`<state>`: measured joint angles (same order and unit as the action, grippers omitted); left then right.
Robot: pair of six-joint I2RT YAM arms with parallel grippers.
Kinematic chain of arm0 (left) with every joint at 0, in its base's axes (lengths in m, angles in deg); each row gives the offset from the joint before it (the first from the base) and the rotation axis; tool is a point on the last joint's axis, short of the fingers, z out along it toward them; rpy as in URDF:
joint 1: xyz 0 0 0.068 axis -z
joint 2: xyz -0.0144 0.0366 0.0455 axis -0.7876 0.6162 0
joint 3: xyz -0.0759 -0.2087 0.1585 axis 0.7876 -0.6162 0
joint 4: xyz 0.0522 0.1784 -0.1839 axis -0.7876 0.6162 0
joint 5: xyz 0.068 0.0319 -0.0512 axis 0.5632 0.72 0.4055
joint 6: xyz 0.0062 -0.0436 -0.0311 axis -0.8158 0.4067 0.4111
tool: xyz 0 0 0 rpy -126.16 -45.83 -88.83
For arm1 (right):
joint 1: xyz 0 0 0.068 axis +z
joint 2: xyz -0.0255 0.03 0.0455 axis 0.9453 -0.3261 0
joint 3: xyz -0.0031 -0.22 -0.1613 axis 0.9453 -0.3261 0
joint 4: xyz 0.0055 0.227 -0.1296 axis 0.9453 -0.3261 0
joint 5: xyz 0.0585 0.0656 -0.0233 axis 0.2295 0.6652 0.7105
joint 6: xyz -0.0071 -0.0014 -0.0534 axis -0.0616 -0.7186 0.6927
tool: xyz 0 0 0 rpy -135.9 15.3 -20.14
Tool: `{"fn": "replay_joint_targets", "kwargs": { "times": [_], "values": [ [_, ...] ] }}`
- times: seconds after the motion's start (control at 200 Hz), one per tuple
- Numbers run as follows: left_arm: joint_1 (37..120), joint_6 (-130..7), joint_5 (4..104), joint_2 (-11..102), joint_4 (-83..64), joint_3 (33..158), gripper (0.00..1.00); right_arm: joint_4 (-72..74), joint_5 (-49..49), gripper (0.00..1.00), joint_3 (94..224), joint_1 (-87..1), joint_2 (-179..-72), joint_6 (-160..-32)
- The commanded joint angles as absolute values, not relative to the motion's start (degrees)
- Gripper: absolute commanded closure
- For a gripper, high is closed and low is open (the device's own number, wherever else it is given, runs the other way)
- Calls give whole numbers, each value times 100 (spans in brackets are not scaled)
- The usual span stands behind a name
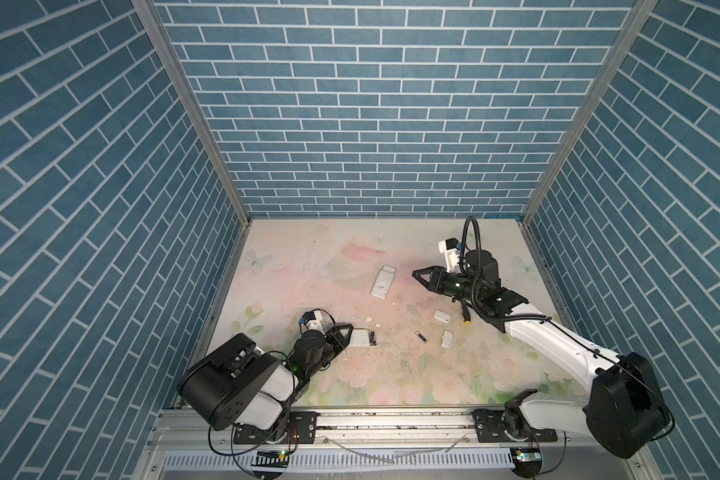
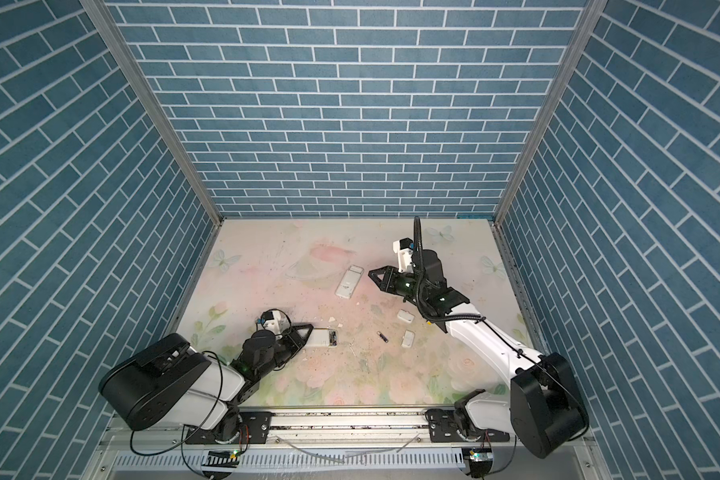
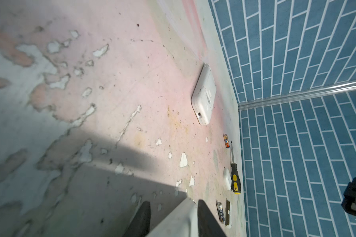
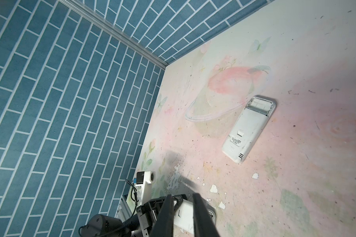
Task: Unload the batteries from the remote control
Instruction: 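Lower the display remote onto the table and release it with the left gripper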
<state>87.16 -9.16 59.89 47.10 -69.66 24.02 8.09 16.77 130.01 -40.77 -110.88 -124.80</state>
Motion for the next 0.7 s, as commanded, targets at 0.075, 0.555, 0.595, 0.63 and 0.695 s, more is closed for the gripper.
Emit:
{"fn": "replay_joint_targets", "kwargs": {
  "times": [0.075,0.555,0.595,0.63,0.695],
  "values": [
    [8959,-853,6444,4665,-6895,2145,53,743,1620,79,12965,-4104,-10926,-12279],
    [9652,-985,7694,1205,-1461,2749,39,652,1653,79,13082,-4097,-10934,-12248],
    [9653,-978,7780,822,-957,2785,38,641,1658,79,13103,-4097,-10954,-12238],
    [9652,-959,7853,496,-581,2788,37,647,1667,79,13129,-4101,-10976,-12231],
    [9652,-879,7917,12,-70,2738,37,650,1693,79,13174,-4100,-11022,-12232]
  ]
}}
